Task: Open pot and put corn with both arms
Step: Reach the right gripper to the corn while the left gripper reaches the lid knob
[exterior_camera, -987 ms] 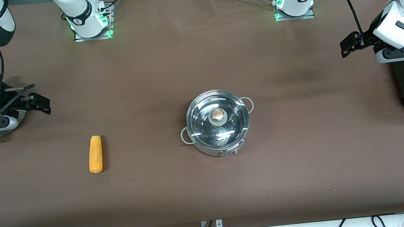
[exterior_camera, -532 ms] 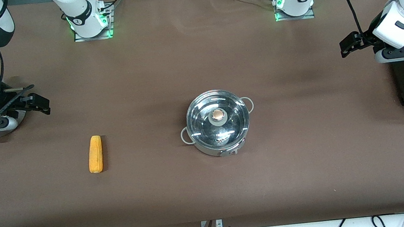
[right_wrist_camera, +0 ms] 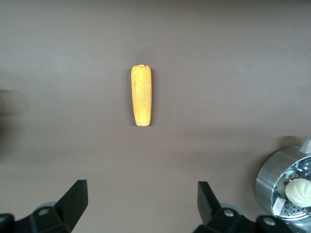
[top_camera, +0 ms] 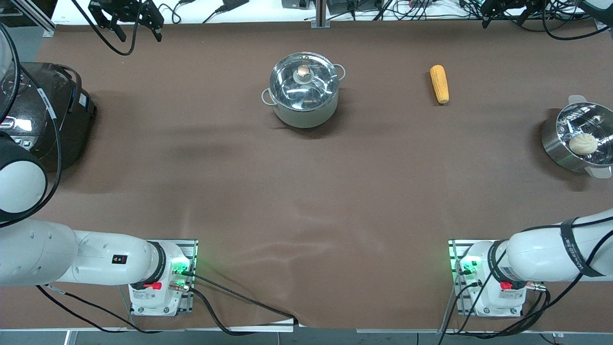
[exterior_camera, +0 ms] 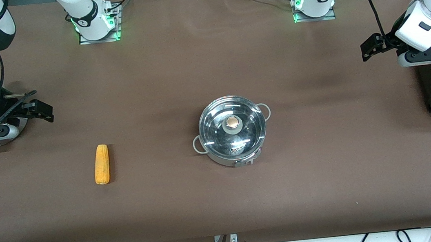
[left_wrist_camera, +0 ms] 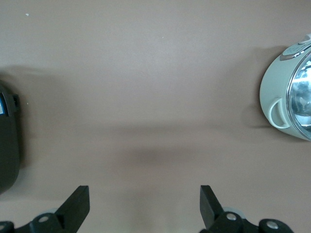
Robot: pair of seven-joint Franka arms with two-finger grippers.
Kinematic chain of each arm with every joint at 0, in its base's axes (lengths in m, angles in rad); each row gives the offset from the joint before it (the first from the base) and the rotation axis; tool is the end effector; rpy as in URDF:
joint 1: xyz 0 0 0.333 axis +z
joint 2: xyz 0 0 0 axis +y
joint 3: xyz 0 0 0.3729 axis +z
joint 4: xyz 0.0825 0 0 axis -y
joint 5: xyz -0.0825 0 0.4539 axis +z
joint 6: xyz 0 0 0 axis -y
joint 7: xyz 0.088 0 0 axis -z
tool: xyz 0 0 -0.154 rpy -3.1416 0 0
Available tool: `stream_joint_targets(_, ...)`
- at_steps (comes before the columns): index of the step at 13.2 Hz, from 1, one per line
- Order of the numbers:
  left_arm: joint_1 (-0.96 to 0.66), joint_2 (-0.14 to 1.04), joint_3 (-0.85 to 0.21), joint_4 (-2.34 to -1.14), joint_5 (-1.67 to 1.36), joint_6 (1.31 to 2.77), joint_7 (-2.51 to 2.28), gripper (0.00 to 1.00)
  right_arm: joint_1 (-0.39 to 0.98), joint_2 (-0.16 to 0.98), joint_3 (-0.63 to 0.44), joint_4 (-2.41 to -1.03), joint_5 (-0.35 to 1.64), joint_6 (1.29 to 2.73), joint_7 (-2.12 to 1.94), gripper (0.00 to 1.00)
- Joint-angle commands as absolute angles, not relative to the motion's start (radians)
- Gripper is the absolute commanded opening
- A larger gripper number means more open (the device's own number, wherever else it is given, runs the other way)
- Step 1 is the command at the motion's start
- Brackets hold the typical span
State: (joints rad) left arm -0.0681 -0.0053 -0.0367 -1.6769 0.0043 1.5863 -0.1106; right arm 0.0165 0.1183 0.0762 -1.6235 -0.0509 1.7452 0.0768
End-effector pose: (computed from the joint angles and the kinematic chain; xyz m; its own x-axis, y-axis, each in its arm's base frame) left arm 0.6117 -0.0637 0.5818 0.9964 0.0061 -0.0842 0.0050 -0.9999 -0.0138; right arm 0.6737 0.0534 0.5442 0.9997 0.0242 0.0067 0.0239 -0.9989 0.0408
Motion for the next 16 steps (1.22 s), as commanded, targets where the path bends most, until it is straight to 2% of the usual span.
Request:
stream_joint_targets(1, -0.075, 0.005, -0.038, -1.647, 0.017, 1.568, -0.103, 1.0, 0.008, 0.129, 0.078, -1.598, -0.031, 1.738, 0.063, 1.0)
stream_joint_targets(6, -0.106, 0.006, -0.038, -1.641, 0.015, 1.568, -0.109, 1.0, 0.006, 0.127, 0.078, -1.597, -0.028, 1.736, 0.067, 1.0)
stream_joint_targets(9, -0.184, 0.076, -0.038, -1.534, 0.017, 1.527, -0.113, 1.0, 0.008, 0.129, 0.078, -1.594, -0.029, 1.736, 0.08, 1.0)
stream_joint_targets(12, -0.271, 0.171, -0.038, -1.415, 0.014, 1.503, -0.114, 1.0, 0.011, 0.178, 0.083, -1.591, -0.04, 1.761, 0.068, 1.0)
stream_joint_targets(16, -0.374, 0.265, -0.038, -1.355, 0.008, 1.508, -0.165, 1.0, 0.02, 0.316, 0.089, -1.588, -0.037, 1.891, 0.08, 1.0)
